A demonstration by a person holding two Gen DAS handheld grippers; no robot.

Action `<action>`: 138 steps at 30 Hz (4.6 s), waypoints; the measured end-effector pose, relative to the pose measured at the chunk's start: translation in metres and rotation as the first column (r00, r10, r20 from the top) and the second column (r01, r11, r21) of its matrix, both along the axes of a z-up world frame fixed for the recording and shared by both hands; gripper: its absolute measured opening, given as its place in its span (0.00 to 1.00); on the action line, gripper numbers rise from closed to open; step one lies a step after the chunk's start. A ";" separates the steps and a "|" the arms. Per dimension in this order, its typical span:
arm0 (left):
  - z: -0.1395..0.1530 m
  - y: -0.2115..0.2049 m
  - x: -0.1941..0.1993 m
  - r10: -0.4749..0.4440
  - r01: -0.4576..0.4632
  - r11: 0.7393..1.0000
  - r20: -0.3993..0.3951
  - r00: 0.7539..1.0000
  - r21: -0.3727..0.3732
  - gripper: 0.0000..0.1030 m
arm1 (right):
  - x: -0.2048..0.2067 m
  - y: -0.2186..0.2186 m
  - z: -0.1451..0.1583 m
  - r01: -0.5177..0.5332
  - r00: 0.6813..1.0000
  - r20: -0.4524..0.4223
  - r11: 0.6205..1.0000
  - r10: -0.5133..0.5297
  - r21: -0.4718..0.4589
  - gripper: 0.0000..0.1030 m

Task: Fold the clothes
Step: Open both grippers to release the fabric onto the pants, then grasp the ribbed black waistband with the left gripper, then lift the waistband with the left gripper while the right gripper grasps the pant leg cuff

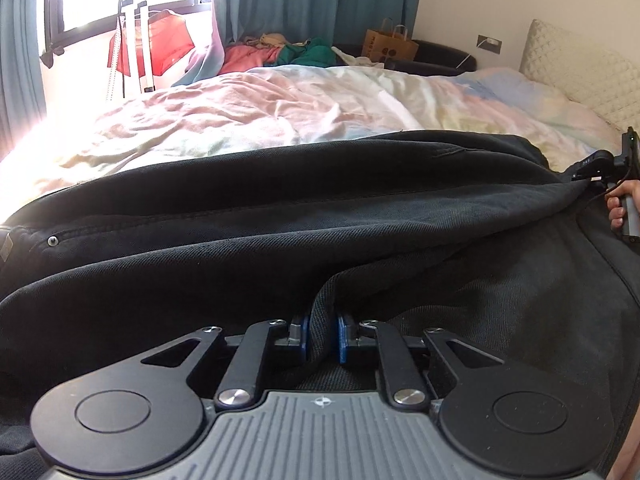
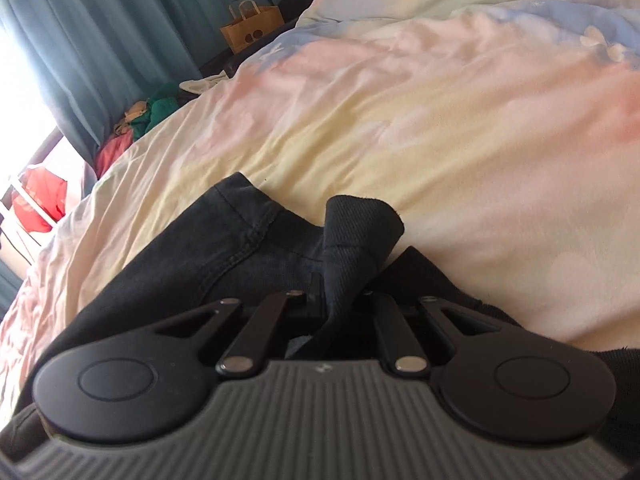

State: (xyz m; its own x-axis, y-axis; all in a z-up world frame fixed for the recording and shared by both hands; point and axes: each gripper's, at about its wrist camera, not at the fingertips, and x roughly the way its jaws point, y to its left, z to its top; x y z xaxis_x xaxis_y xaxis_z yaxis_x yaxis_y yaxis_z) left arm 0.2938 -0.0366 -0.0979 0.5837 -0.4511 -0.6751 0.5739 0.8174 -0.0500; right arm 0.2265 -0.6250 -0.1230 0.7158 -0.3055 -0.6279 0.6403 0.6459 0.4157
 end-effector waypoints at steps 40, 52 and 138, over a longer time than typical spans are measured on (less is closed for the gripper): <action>0.184 0.050 -0.240 0.312 -0.290 0.945 0.146 0.939 -0.155 1.00 | -0.203 0.360 0.206 -0.661 0.704 -0.051 0.627 0.708 -0.412 0.82; 0.112 0.270 -0.202 0.736 -0.776 0.624 -0.264 0.623 -0.092 0.96 | -0.180 0.291 0.133 -0.390 0.899 0.174 0.915 0.402 -0.104 0.82; 0.058 0.261 0.154 0.713 -0.920 0.358 -0.591 0.378 -0.156 0.13 | 0.167 0.007 0.031 0.198 0.965 -0.193 0.978 -0.181 0.073 0.11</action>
